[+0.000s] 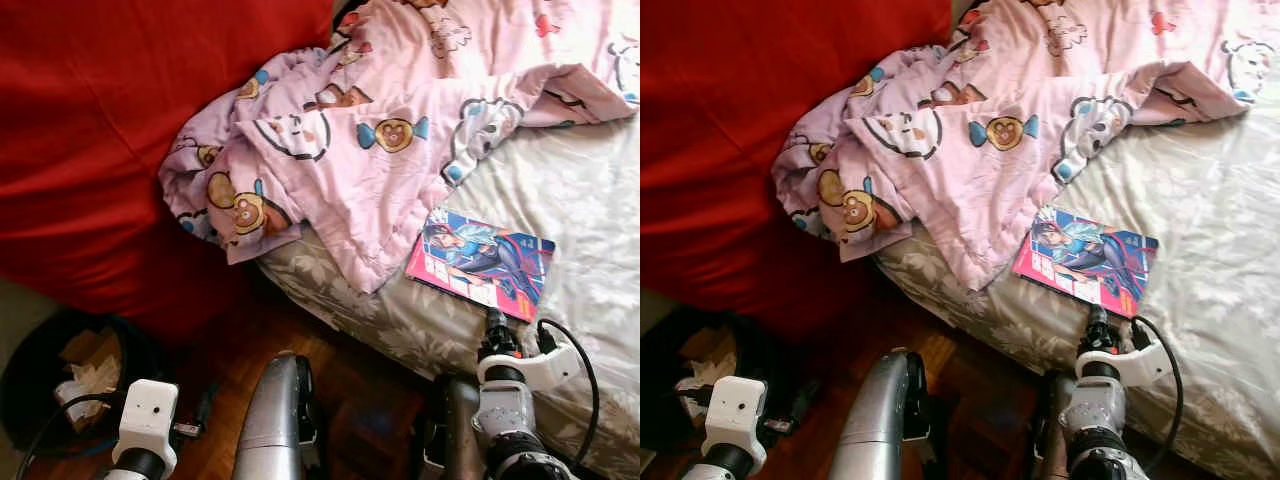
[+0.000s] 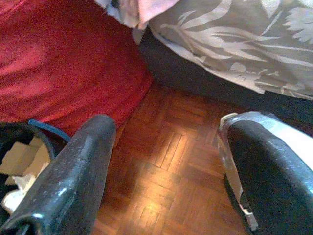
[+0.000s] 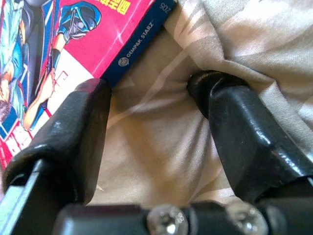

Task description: Clean up the room

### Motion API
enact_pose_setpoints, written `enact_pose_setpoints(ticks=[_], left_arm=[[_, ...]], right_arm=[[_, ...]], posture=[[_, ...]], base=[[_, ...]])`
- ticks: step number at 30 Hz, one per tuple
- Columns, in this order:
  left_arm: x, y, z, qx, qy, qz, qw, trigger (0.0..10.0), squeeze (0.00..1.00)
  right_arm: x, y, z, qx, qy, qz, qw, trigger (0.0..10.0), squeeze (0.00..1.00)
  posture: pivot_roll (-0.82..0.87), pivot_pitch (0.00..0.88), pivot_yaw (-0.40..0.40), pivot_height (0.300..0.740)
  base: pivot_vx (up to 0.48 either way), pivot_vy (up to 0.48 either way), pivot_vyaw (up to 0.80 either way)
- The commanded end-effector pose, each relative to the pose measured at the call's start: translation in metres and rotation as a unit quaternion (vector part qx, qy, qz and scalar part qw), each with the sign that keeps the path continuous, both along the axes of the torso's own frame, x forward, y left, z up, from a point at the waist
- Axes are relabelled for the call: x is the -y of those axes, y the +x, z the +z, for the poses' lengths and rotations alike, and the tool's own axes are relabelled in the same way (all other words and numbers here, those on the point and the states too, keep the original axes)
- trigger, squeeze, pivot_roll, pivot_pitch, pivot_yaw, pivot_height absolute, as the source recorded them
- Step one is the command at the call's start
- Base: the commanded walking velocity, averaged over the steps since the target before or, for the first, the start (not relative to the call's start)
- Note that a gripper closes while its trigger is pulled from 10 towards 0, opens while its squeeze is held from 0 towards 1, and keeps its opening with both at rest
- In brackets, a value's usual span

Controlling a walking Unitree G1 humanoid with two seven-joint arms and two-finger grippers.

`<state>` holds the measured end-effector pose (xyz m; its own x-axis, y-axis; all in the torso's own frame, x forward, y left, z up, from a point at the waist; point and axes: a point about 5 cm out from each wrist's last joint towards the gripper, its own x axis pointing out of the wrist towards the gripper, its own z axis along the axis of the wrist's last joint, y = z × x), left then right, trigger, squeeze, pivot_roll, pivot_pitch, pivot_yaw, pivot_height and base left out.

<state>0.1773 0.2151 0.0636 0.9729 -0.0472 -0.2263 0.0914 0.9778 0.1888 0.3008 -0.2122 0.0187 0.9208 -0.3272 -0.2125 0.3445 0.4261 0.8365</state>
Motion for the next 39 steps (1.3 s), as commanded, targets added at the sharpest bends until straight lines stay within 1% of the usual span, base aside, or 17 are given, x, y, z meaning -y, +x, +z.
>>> enact_pose_setpoints(ticks=[1, 2, 5, 9, 10, 13, 17, 21, 25, 28, 30, 34, 39], left_arm=[[-0.006, -0.007, -0.006, -0.021, 0.014, 0.002, 1.0, 10.0, 0.0], [-0.005, -0.006, -0.006, -0.02, 0.016, 0.0, 1.0, 10.0, 0.0], [-0.005, -0.005, -0.006, -0.02, 0.017, -0.001, 1.0, 10.0, 0.0], [-0.005, -0.005, -0.006, -0.02, 0.018, -0.003, 1.0, 10.0, 0.0], [-0.005, -0.005, -0.006, -0.02, 0.019, -0.004, 1.0, 10.0, 0.0], [-0.005, -0.004, -0.005, -0.019, 0.019, -0.005, 1.0, 10.0, 0.0], [-0.003, -0.004, -0.006, -0.02, 0.019, -0.008, 1.0, 10.0, 0.0], [-0.004, -0.004, -0.007, -0.02, 0.021, -0.008, 1.0, 10.0, 0.0], [-0.004, -0.004, -0.007, -0.019, 0.022, -0.008, 1.0, 10.0, 0.0], [-0.004, -0.003, -0.007, -0.019, 0.022, -0.008, 1.0, 10.0, 0.0], [-0.004, -0.003, -0.007, -0.019, 0.021, -0.009, 1.0, 10.0, 0.0], [-0.003, -0.003, -0.008, -0.019, 0.021, -0.01, 1.0, 10.0, 0.0], [-0.004, -0.003, -0.007, -0.019, 0.022, -0.01, 1.0, 10.0, 0.0]], right_arm=[[-0.005, 0.003, 0.003, 0.007, 0.0, -0.001, 1.0, 10.0, 0.0], [-0.009, 0.002, 0.001, 0.007, -0.001, 0.001, 1.0, 10.0, 0.0], [-0.013, -0.002, -0.002, 0.007, -0.002, 0.001, 1.0, 10.0, 0.0], [-0.018, -0.01, -0.009, 0.0, 0.006, -0.006, 1.0, 10.0, 0.0], [-0.021, -0.012, -0.011, 0.004, 0.005, -0.003, 1.0, 10.0, 0.0], [-0.023, -0.012, -0.009, 0.016, 0.011, -0.007, 1.0, 10.0, 0.0], [-0.018, -0.007, -0.002, 0.033, 0.013, -0.023, 0.999, 10.0, 0.0], [-0.013, -0.002, 0.008, 0.051, 0.004, -0.03, 0.998, 10.0, 0.0], [-0.008, -0.003, 0.011, 0.059, -0.001, -0.043, 0.997, 10.0, 0.0], [-0.001, -0.005, 0.015, 0.071, -0.005, -0.059, 0.996, 10.0, 0.0], [0.001, -0.006, 0.015, 0.071, -0.006, -0.06, 0.996, 10.0, 0.0], [0.004, -0.01, 0.01, 0.057, -0.007, -0.063, 0.996, 10.0, 0.0], [0.005, -0.01, 0.008, 0.05, -0.003, -0.063, 0.997, 10.0, 0.0]], posture=[[0.16, 0.317, 0.168, 0.584], [0.16, 0.315, 0.168, 0.584], [0.15, 0.312, 0.169, 0.584], [0.15, 0.312, 0.169, 0.584], [0.15, 0.312, 0.169, 0.584], [0.14, 0.314, 0.17, 0.584], [0.14, 0.314, 0.172, 0.584], [0.14, 0.31, 0.169, 0.584], [0.14, 0.311, 0.168, 0.584], [0.14, 0.312, 0.168, 0.584], [0.14, 0.312, 0.168, 0.584], [0.13, 0.308, 0.166, 0.584], [0.14, 0.312, 0.168, 0.584]], base=[[0.0, 0.0, 0.0], [0.0, 0.0, 0.0], [0.0, 0.0, 0.0], [0.0, 0.0, 0.0], [0.0, 0.0, 0.0], [0.0, 0.0, 0.0], [0.0, 0.0, 0.0], [0.0, 0.0, 0.0], [0.0, 0.0, 0.0], [0.0, 0.0, 0.0], [0.0, 0.0, 0.0], [0.0, 0.0, 0.0], [0.0, 0.0, 0.0]])
